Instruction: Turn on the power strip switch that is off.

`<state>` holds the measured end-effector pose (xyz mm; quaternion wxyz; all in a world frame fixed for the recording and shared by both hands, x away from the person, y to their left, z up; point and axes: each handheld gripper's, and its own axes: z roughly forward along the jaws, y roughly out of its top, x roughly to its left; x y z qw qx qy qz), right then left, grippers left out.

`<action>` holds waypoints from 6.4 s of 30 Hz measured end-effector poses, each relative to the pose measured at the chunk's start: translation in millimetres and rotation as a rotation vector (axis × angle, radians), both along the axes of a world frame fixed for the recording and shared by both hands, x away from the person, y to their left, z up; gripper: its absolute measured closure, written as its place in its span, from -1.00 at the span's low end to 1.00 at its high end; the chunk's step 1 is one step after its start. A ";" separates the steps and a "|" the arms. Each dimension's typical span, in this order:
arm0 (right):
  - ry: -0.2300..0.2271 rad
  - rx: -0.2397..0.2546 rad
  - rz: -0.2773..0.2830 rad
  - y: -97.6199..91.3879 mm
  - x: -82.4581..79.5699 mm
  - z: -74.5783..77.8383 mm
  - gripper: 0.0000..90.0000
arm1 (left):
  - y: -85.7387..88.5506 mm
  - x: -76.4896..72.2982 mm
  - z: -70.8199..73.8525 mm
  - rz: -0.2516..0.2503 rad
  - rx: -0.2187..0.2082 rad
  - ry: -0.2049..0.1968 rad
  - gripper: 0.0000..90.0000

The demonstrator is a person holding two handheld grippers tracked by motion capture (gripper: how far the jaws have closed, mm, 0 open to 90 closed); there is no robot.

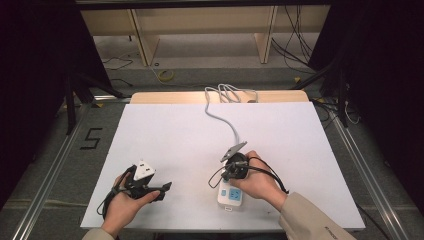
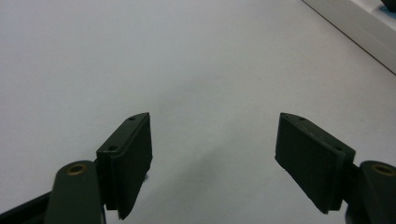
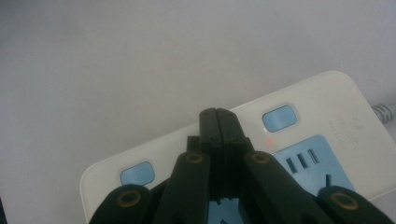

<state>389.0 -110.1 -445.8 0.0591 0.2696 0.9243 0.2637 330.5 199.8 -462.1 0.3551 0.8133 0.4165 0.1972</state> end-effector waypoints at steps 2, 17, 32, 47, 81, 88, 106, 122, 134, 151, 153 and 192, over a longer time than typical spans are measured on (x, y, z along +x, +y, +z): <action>0.002 -0.002 0.001 -0.2 0.1 -0.1 1.00 | 0.0 0.0 0.0 0.000 0.000 0.000 -0.40; 0.001 -0.004 0.000 0.1 -0.2 0.1 1.00 | 0.0 0.2 0.2 -0.004 0.004 -0.001 -0.40; 0.022 0.015 -0.006 -2.0 2.1 -0.2 1.00 | -0.1 0.1 0.3 -0.006 0.001 -0.004 -0.40; 0.028 0.022 -0.013 -2.7 2.4 -0.4 1.00 | -0.2 0.0 0.3 -0.007 0.001 -0.005 -0.40; 0.022 0.048 -0.028 -7.8 4.9 3.3 0.95 | -0.2 0.1 0.0 -0.009 -0.001 -0.006 -0.40; 0.011 0.061 -0.027 -9.8 4.1 5.2 0.90 | -0.2 0.0 0.1 -0.008 -0.001 -0.006 -0.40; 0.001 0.114 -0.061 -23.6 3.4 10.5 0.76 | 0.0 -0.5 0.0 -0.005 -0.002 -0.004 -0.40; -0.024 0.170 -0.085 -46.3 2.1 17.3 0.56 | 0.2 -0.5 -0.1 -0.004 -0.001 -0.002 -0.40; -0.036 0.200 -0.114 -68.6 -1.1 20.0 0.43 | 0.5 -0.4 -0.2 -0.005 0.002 0.000 -0.40; -0.081 0.232 -0.190 -110.6 -13.7 18.8 0.19 | 0.2 -0.5 -0.6 -0.005 0.002 -0.001 -0.41; -0.081 0.237 -0.203 -116.3 -15.5 18.4 0.17 | 0.1 -0.5 -0.7 -0.006 0.002 0.002 -0.41; -0.125 0.302 -0.303 -173.4 -39.7 0.4 -0.09 | -2.6 0.5 -2.1 -0.016 -0.002 0.019 -0.44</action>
